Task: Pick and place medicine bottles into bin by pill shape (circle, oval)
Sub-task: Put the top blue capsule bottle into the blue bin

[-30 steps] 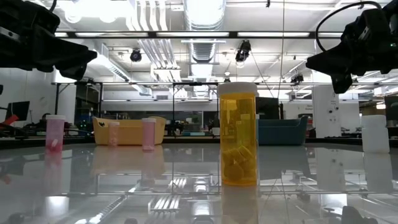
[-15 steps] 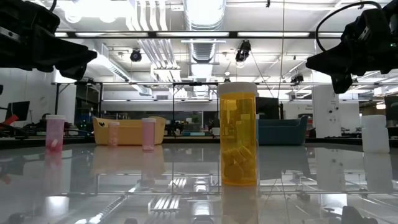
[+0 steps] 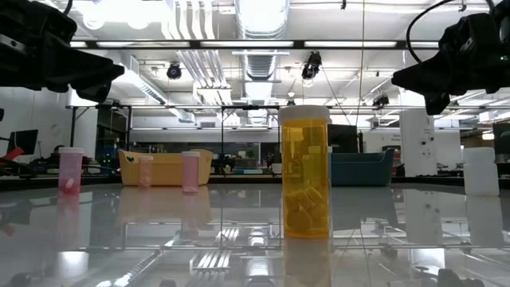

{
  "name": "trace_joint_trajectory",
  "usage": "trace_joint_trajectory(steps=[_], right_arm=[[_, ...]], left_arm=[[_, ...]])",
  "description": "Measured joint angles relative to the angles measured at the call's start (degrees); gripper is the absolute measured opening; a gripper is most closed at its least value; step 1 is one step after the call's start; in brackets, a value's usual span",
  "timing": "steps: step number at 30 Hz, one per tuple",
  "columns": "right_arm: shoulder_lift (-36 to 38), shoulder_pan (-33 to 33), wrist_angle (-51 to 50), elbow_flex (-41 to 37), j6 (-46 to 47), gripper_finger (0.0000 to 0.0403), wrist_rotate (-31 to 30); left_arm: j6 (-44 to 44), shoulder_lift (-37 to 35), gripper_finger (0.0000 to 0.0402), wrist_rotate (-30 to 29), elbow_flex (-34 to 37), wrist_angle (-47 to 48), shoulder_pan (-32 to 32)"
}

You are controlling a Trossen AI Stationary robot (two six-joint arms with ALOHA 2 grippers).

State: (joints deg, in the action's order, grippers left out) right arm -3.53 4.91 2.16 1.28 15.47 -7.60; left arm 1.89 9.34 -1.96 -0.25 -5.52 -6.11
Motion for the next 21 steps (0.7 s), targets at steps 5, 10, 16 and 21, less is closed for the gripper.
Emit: trace_joint_trajectory(steps=[5, 10, 16, 21], right_arm=[[0.0, 0.0, 0.2, 0.0, 11.7, 0.0054, 0.0], [0.0, 0.0, 0.1, 0.0, 10.1, 0.0054, 0.0], [0.0, 0.0, 0.0, 0.0, 6.4, 0.0054, 0.0], [0.0, 0.0, 0.3, 0.0, 6.6, 0.0054, -0.3]], left_arm=[[0.1, 0.0, 0.0104, -0.2, 0.0, -1.9, 0.0], [-4.5, 0.0, 0.0104, -0.3, 0.0, -9.3, 0.0], [-6.1, 0.0, 0.0104, -0.3, 0.0, -19.6, 0.0], [-10.4, 0.0, 0.0104, -0.3, 0.0, -23.7, 0.0]])
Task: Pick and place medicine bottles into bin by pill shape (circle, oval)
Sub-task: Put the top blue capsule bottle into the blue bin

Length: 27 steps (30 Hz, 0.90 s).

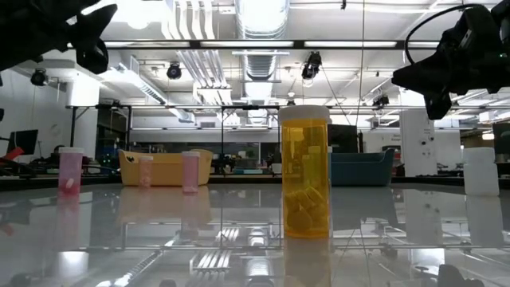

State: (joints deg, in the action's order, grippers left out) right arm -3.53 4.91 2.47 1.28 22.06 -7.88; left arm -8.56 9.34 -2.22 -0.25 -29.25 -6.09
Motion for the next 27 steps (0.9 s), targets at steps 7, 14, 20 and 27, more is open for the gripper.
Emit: trace_joint_trajectory(steps=[7, 14, 20, 27], right_arm=[[0.0, 0.0, 2.6, 0.0, -1.6, 0.0054, -0.7], [0.0, 0.0, 16.0, 0.0, -12.5, 0.0054, -1.3], [0.0, 0.0, 21.2, 0.0, -16.7, 0.0054, -1.3], [0.0, 0.0, 20.6, 2.1, -18.1, 0.0054, -1.3]], left_arm=[[0.1, 0.0, 0.0104, 0.1, 0.0, -2.3, 0.0], [1.4, 0.0, 0.0104, 0.1, 0.0, -8.0, 0.0], [4.2, 0.0, 0.0104, 0.0, 0.0, -12.2, 0.0], [7.5, 0.0, 0.0104, -1.5, 0.0, -17.8, 0.0]])
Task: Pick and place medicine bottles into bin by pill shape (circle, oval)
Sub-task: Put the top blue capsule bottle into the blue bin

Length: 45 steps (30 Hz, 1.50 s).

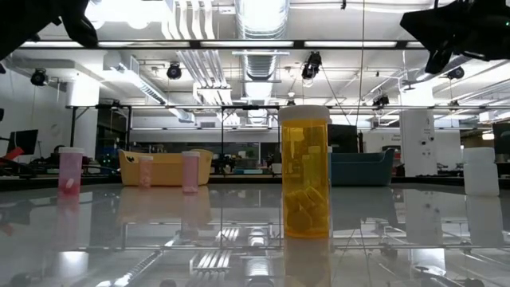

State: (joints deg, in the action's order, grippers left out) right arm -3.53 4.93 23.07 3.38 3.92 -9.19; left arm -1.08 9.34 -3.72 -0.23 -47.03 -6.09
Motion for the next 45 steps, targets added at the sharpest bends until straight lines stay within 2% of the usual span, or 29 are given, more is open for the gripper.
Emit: trace_joint_trajectory(steps=[13, 19, 23, 28, 38, 45], right_arm=[[0.0, 0.0, -0.5, 3.1, -2.4, 0.0054, 0.0], [-2.0, 0.0, -0.7, 4.9, -1.8, 0.0054, 0.1], [-5.6, 0.0, -2.2, 7.6, -1.9, 0.0054, 0.1], [-11.5, 0.0, -9.4, 13.7, -2.9, 0.0054, 0.1], [-24.1, 0.0, -32.4, 29.5, -2.4, 0.0054, 0.8], [-30.6, -2.0, -36.7, 34.7, -1.5, 0.0054, 4.0]], left_arm=[[0.0, 0.0, 0.0104, -0.8, 0.0, -1.5, 0.0], [-1.4, 1.5, 0.0104, -11.3, -0.2, -2.5, 0.0], [-1.5, 5.5, 0.0104, -12.9, -2.0, -1.2, 0.0], [-1.6, 11.6, 0.0104, -12.9, -5.4, -1.5, 0.0], [-2.7, 21.8, 0.0104, -13.1, -11.0, -1.5, 0.0], [-3.1, 27.9, 0.0104, -13.1, -14.0, -1.4, 0.0]])
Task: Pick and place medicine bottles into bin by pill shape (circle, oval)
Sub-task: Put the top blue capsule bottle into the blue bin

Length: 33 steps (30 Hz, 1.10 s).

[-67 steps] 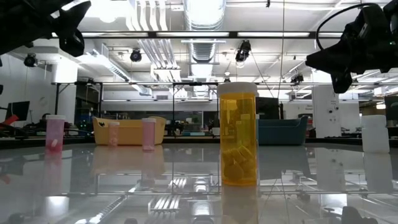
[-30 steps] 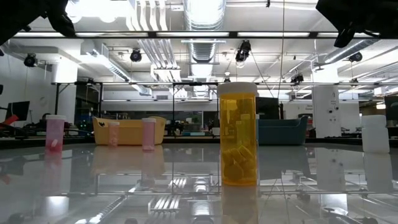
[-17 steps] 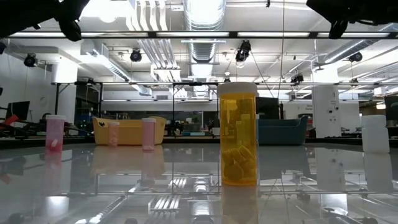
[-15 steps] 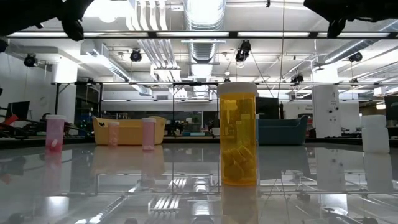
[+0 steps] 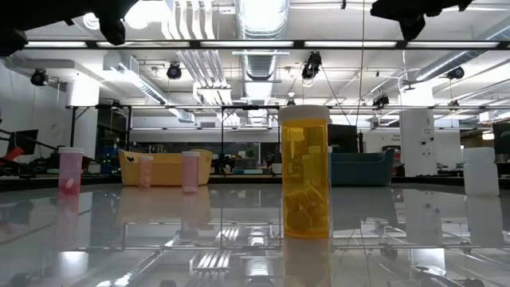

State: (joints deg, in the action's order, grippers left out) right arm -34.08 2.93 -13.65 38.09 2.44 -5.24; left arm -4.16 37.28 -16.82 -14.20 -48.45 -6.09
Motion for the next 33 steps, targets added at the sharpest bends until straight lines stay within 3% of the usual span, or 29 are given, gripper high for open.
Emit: trace_joint_trajectory(steps=[13, 25, 33], right_arm=[[-9.2, -8.2, 0.9, 2.5, 3.9, 0.0054, 0.7], [-19.1, -12.6, -0.4, 9.3, 6.7, 0.0054, 0.7], [-28.3, -12.6, -14.5, 21.0, 8.0, 0.0054, 0.6]], left_arm=[[0.1, 8.3, 0.0104, 0.0, -2.8, -0.1, 0.0], [4.2, 7.1, 0.0104, 0.0, -3.1, -1.1, 0.0], [11.9, 4.4, 0.0104, 0.0, -3.1, -2.6, 0.0]])
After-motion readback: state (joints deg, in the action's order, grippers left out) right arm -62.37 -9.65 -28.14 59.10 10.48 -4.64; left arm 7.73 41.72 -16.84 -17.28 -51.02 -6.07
